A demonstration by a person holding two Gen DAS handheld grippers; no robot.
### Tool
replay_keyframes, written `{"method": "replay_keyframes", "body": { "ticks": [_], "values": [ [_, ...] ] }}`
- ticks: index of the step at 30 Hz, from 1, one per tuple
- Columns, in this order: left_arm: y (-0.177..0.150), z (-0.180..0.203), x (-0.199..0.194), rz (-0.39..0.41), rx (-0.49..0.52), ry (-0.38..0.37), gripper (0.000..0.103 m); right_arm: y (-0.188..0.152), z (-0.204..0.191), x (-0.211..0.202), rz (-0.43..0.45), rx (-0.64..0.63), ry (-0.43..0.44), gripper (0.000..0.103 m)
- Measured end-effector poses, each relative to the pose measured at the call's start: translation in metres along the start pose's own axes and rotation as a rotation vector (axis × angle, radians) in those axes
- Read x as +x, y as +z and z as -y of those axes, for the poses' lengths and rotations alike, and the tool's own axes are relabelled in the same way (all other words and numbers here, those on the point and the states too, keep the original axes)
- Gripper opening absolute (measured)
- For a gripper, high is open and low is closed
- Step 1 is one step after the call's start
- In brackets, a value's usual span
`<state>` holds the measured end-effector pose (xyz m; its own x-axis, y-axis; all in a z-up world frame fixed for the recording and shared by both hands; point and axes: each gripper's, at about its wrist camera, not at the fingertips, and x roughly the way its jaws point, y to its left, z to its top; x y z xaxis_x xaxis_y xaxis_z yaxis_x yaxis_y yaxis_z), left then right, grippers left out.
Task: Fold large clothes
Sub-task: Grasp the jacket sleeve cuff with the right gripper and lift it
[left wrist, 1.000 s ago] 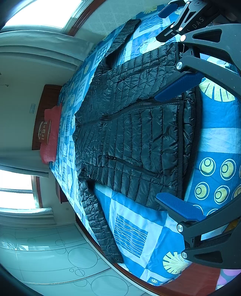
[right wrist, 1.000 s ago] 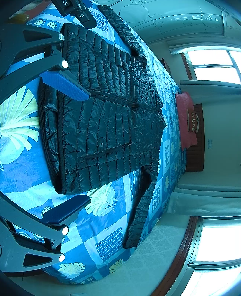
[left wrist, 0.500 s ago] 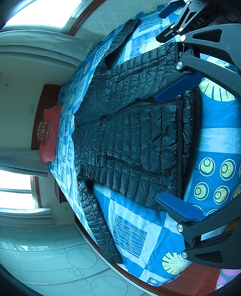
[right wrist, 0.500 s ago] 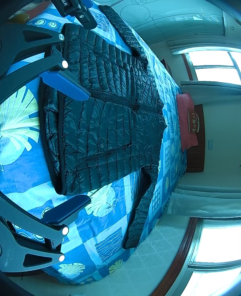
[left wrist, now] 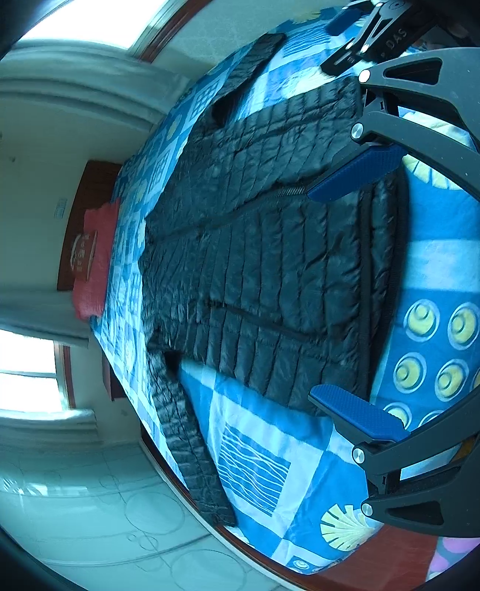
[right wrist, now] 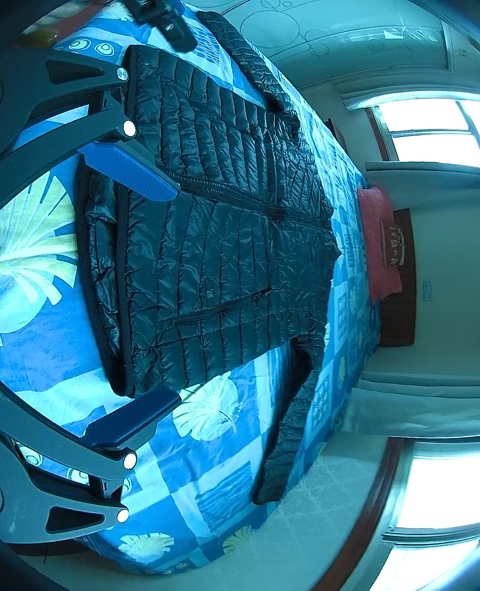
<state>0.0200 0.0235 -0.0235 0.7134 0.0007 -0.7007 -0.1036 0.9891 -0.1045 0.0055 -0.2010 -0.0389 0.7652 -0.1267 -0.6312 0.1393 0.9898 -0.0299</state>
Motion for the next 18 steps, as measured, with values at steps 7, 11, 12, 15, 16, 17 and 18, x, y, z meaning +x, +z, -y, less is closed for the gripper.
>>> {"method": "replay_keyframes", "body": {
  "ticks": [7,11,12,15,16,17,18],
  "values": [
    [0.026,-0.074,0.043,0.010,-0.168,0.127,0.098,0.018,0.055,0.048,-0.050,0.180,0.100,0.101],
    [0.042,-0.138,0.085,0.008,-0.277,0.245,0.098,0.033,0.104,0.081,-0.062,0.301,0.070,0.072],
    [0.044,-0.151,0.095,-0.004,-0.301,0.268,0.098,0.037,0.122,0.091,-0.071,0.350,0.064,0.071],
    [0.051,-0.190,0.126,-0.045,-0.370,0.320,0.098,0.045,0.172,0.114,-0.030,0.487,0.091,0.071],
    [0.052,-0.202,0.135,-0.055,-0.394,0.328,0.098,0.047,0.190,0.121,-0.019,0.537,0.087,0.071],
    [0.054,-0.212,0.142,-0.060,-0.414,0.335,0.098,0.049,0.202,0.126,-0.009,0.572,0.085,0.071],
    [0.054,-0.219,0.148,-0.061,-0.428,0.346,0.098,0.050,0.219,0.132,0.009,0.615,0.089,0.071]
  ]
}}
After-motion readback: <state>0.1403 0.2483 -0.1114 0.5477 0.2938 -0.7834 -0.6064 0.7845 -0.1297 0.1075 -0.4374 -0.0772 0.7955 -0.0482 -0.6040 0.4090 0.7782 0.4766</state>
